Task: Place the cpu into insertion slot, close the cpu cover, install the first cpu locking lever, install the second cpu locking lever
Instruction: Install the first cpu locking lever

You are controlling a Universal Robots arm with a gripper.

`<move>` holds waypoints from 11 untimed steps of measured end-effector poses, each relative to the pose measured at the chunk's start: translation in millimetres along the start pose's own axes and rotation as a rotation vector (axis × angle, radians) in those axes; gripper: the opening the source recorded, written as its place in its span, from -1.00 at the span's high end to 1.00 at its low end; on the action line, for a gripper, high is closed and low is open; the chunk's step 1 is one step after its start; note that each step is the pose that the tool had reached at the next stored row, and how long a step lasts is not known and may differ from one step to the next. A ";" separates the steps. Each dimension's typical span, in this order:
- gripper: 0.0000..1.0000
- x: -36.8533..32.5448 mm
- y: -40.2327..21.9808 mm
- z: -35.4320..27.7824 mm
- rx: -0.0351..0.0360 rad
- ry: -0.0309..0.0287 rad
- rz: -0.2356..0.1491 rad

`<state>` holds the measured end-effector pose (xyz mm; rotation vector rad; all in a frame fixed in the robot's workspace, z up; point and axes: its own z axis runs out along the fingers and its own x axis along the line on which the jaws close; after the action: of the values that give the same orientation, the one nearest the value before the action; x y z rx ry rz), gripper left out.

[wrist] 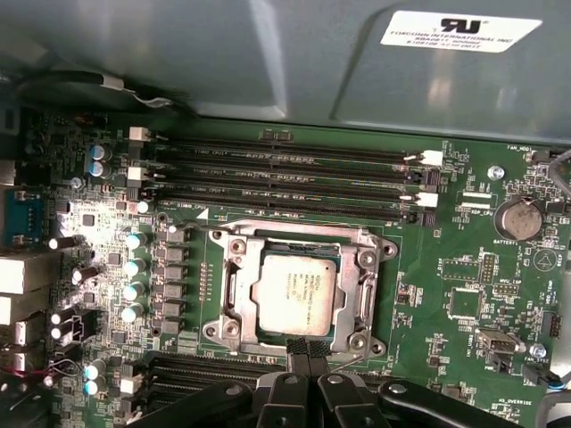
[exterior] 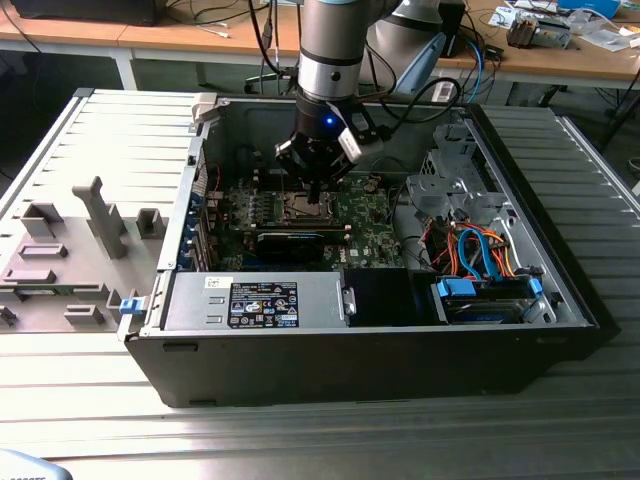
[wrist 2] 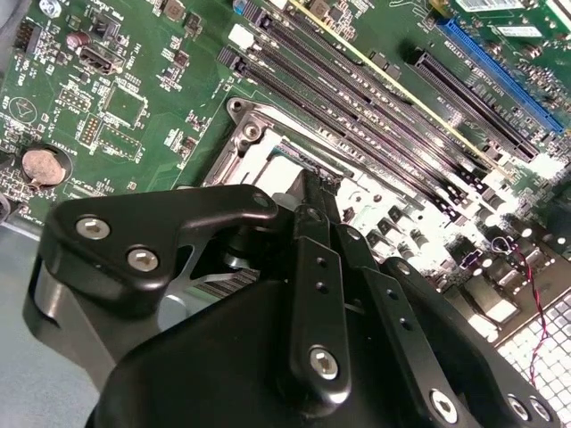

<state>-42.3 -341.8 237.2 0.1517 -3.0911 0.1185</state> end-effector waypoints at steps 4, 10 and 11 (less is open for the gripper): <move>0.79 0.0 0.0 0.0 0.0004 -0.0006 -0.008; 0.79 0.0 0.0 0.0 0.0013 -0.0018 -0.025; 0.79 0.0 0.0 0.0 0.0013 -0.0020 -0.026</move>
<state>-42.4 -341.8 237.2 0.1928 -3.0898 0.1195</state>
